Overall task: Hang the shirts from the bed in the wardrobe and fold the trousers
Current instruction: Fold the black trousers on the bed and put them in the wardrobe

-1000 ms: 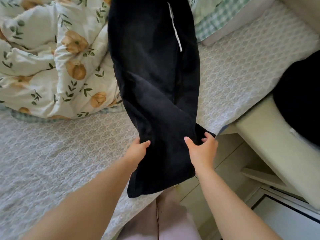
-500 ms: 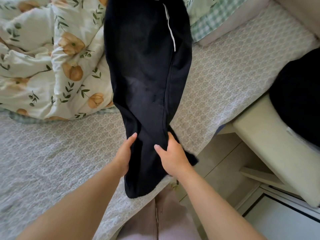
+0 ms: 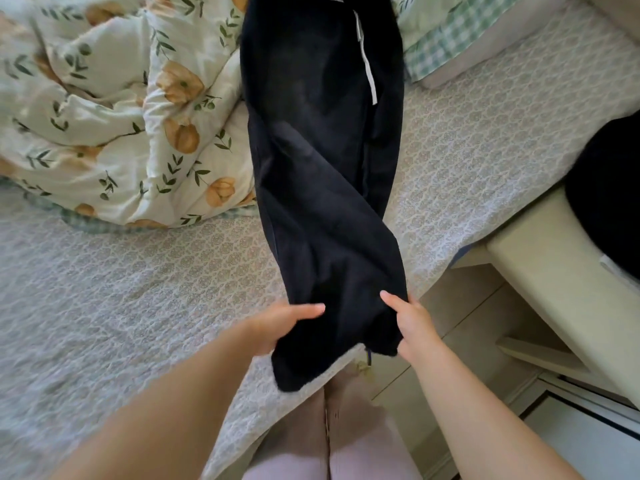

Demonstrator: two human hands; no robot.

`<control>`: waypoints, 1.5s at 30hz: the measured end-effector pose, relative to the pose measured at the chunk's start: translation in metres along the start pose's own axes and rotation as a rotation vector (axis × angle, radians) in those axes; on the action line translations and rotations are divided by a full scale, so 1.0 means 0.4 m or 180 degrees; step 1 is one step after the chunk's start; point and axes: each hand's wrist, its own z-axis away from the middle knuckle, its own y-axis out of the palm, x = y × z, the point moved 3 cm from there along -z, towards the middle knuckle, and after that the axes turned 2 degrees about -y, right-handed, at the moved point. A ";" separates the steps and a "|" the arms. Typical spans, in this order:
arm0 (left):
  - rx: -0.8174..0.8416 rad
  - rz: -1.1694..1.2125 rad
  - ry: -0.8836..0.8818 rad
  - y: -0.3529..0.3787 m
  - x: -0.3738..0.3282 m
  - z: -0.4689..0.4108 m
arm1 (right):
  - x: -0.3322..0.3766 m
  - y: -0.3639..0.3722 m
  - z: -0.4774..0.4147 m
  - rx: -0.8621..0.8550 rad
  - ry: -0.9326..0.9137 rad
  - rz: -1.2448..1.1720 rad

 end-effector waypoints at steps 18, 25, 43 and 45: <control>-0.2188 -0.0179 0.0718 -0.127 0.275 -0.034 | -0.216 0.001 -0.034 -0.0860 -0.1165 0.2004; -0.1256 0.0035 0.1292 -0.146 0.304 0.002 | -0.323 0.023 0.040 -0.0448 -0.1325 0.2038; -0.2780 -0.0949 0.1267 -0.212 0.397 -0.018 | -0.471 0.006 0.068 -0.0785 -0.1098 0.2308; -0.2714 -0.0949 0.1136 -0.215 0.409 -0.008 | -0.477 0.012 0.078 -0.0784 -0.0954 0.2409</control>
